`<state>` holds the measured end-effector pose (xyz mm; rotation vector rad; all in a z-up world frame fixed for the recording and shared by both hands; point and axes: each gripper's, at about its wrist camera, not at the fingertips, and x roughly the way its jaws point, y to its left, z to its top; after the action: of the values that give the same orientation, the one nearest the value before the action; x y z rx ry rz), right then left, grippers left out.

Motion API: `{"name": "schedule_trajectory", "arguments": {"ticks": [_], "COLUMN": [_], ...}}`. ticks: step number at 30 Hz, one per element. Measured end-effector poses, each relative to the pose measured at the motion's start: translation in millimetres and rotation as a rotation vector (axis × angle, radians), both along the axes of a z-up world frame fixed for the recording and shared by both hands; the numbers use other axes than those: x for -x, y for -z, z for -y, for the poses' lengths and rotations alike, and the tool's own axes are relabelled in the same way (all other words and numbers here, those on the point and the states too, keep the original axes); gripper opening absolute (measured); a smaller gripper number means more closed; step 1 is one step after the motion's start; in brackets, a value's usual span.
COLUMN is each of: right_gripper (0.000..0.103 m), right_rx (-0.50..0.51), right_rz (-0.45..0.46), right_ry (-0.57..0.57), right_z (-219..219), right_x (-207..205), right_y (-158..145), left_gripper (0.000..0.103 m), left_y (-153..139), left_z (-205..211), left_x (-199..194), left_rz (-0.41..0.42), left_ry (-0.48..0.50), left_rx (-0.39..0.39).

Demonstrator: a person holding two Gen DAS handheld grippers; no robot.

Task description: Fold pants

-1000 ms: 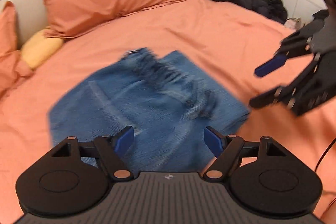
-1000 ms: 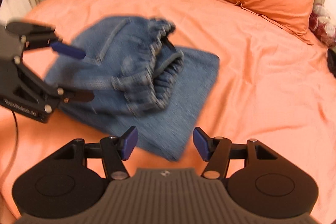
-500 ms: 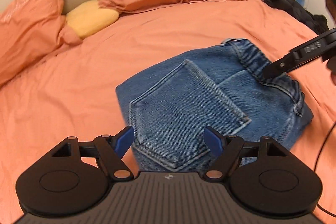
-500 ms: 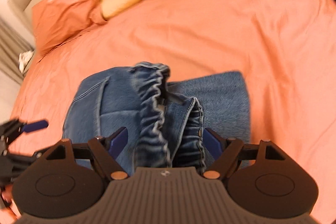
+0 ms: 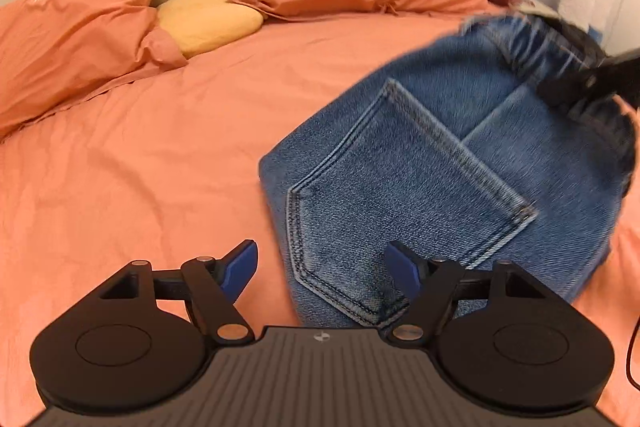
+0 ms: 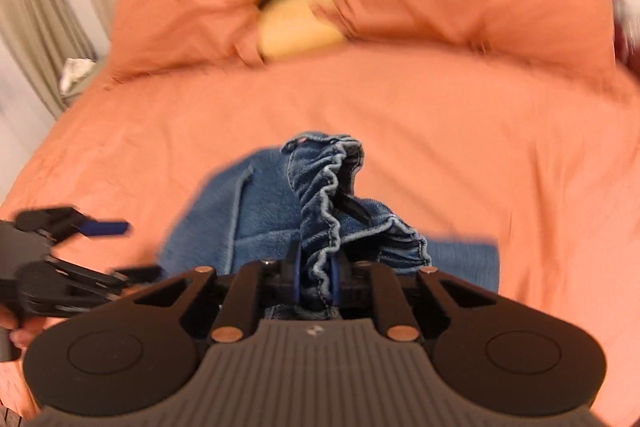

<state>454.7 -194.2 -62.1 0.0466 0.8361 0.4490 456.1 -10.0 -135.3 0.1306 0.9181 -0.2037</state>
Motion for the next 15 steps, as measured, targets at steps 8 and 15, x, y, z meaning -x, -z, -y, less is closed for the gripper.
{"name": "schedule_trajectory", "arguments": {"ticks": [8, 15], "right_gripper": [0.008, 0.009], "right_rx": [0.028, 0.005], "right_rz": [0.01, -0.178], "right_ry": [0.081, 0.236], "right_z": [44.8, 94.7], "right_x": [13.9, 11.8], "right_y": [-23.0, 74.1], "left_gripper": [0.078, 0.064], "left_y": [-14.0, 5.3], "left_z": [21.0, 47.6], "left_x": [5.0, -1.7], "left_rz": [0.028, 0.013], "left_ry": [0.026, 0.088], "left_rx": [0.046, 0.007]}}
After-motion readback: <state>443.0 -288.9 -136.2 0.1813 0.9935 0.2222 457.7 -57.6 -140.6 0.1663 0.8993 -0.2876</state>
